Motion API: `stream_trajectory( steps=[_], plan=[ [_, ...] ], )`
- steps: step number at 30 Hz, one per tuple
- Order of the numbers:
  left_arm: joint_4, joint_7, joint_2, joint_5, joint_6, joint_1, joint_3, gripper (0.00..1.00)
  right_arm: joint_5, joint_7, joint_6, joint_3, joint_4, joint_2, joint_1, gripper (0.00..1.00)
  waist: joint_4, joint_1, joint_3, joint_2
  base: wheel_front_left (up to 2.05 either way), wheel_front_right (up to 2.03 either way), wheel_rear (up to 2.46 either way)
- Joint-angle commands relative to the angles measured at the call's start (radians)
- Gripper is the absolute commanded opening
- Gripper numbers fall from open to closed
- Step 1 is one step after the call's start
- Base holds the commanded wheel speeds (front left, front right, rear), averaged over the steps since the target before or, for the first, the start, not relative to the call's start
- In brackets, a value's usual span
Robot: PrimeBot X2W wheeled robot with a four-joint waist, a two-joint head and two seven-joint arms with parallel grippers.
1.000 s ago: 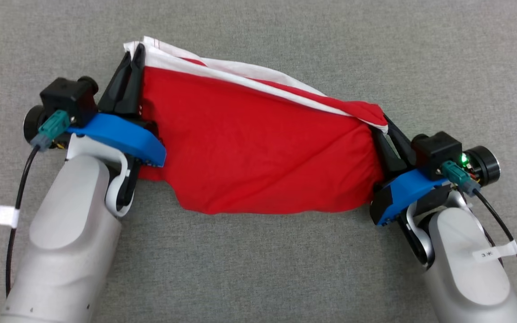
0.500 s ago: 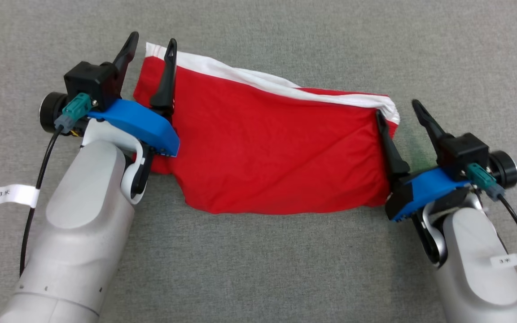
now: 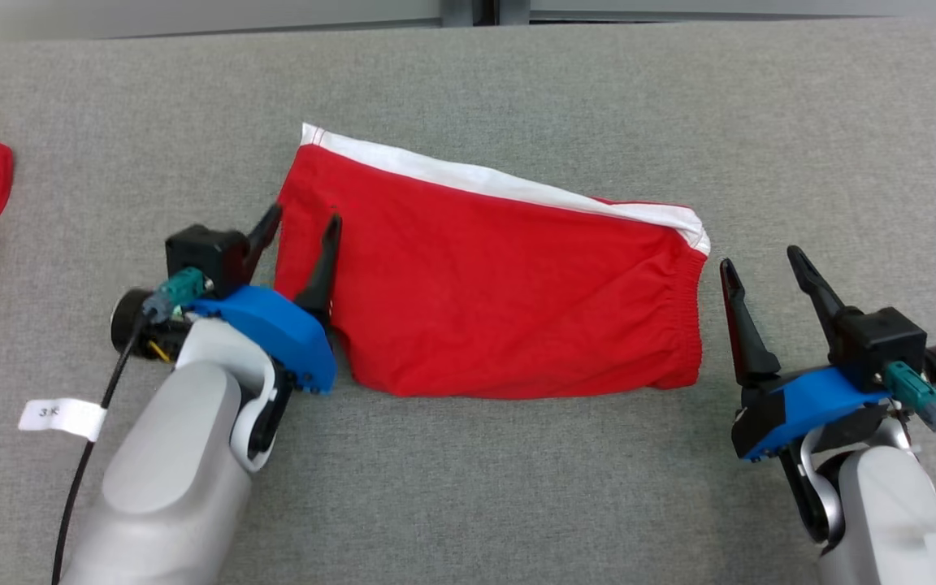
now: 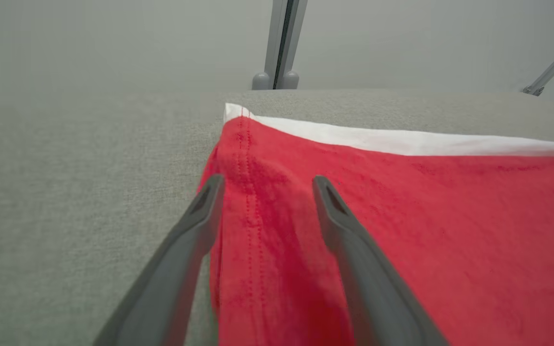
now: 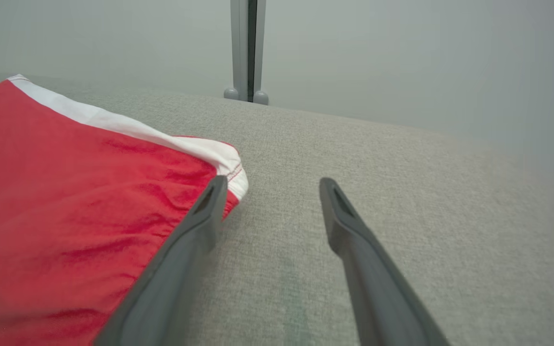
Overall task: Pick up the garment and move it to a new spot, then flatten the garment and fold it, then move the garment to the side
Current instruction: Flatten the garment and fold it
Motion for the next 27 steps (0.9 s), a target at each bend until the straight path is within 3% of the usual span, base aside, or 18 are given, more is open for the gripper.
stream_trajectory(
  steps=[1,13,22,23,24,25,27],
  plan=[
    [-0.012,0.017,0.010,-0.004,0.009,0.018,-0.001,1.00,0.006,0.004,0.000,-0.004,-0.015,0.000,0.016,1.00,-0.006,0.0001,-0.007,0.0000,0.00,0.00,0.00],
    [-0.068,0.152,0.064,-0.031,0.077,0.105,0.012,1.00,0.028,0.031,0.000,0.014,-0.102,0.000,0.063,1.00,-0.052,0.0001,-0.014,0.0000,0.00,0.00,0.00],
    [-0.035,0.204,0.042,-0.100,0.053,0.093,0.029,1.00,0.037,0.023,0.000,0.031,-0.106,0.000,0.067,1.00,-0.082,0.0001,-0.009,0.0000,0.00,0.00,0.00],
    [-0.034,0.207,0.035,-0.110,0.044,0.091,0.031,0.90,0.037,0.021,0.000,0.034,-0.104,0.000,0.066,1.00,-0.084,0.0001,-0.010,0.0000,0.00,0.00,0.00],
    [-0.035,0.207,0.031,-0.118,0.039,0.090,0.031,0.40,0.036,0.019,0.000,0.035,-0.102,0.000,0.066,1.00,-0.086,0.0001,-0.012,0.0000,0.00,0.00,0.00],
    [-0.035,0.205,0.028,-0.127,0.035,0.089,0.032,0.00,0.036,0.018,0.000,0.037,-0.099,0.000,0.066,1.00,-0.087,0.0001,-0.015,0.0000,0.00,0.00,0.00],
    [-0.034,0.203,0.023,-0.139,0.027,0.096,0.030,0.00,0.035,0.014,0.000,0.039,-0.094,0.000,0.070,1.00,-0.087,0.0001,-0.023,0.0000,0.00,0.00,0.00]
  ],
)
